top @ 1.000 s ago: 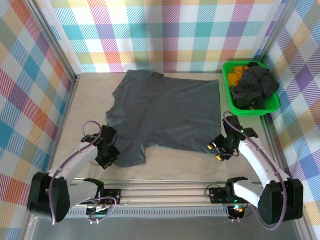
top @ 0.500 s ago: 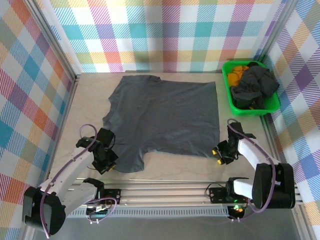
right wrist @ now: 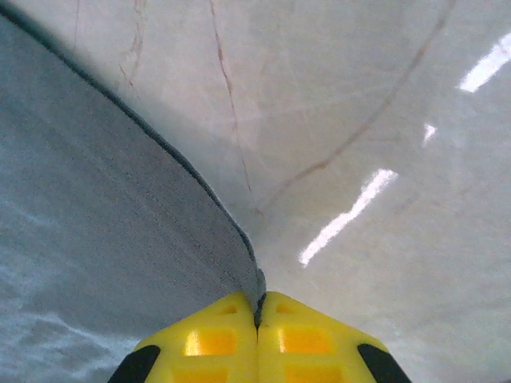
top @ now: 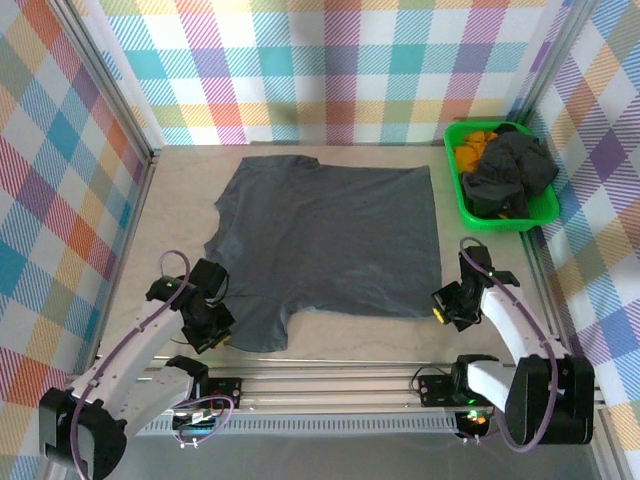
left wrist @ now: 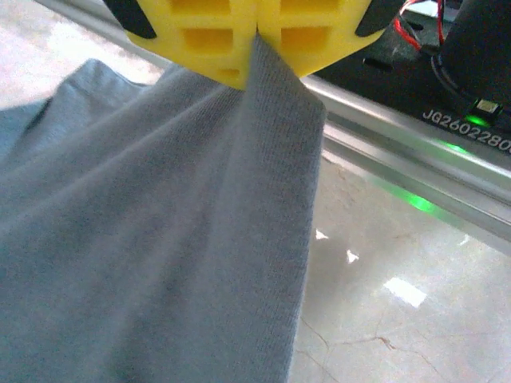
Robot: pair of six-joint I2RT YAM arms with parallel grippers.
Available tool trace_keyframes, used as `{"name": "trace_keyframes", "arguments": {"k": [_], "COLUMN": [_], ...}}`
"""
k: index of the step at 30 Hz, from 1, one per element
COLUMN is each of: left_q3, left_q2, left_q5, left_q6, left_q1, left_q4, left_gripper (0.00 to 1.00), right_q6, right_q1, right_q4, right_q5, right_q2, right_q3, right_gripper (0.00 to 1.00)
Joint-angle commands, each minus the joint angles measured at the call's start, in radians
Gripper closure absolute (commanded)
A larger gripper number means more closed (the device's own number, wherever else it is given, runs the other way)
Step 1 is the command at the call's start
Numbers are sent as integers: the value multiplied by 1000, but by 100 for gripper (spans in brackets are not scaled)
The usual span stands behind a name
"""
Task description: Fold and stack the t-shirts
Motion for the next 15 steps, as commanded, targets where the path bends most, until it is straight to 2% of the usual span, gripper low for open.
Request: {"name": "trace_keyframes", "arguments": {"k": [1,7,11,15], "left_q3": [45,78,108,215], "left_q2": [-40,-91,-56,42], "left_q5": [11,-10,-37,-102], "left_q6": [41,36,36,20], "left_q1": [-27,-110,-129,-128], "left_q4": [-122,-155,-62,62], "left_gripper": [100,100,100,100], "right_q6": [-46,-61,-77,-108], "right_q1": [-2,2,5,4], "right_q4": [-184,-351,-346,-306], "right_q5": [18,8,-10,-11], "right_q2": [-54,-171,-175,-108], "right_q3": [41,71,62,99], "right_gripper": [100,100,100,100]}}
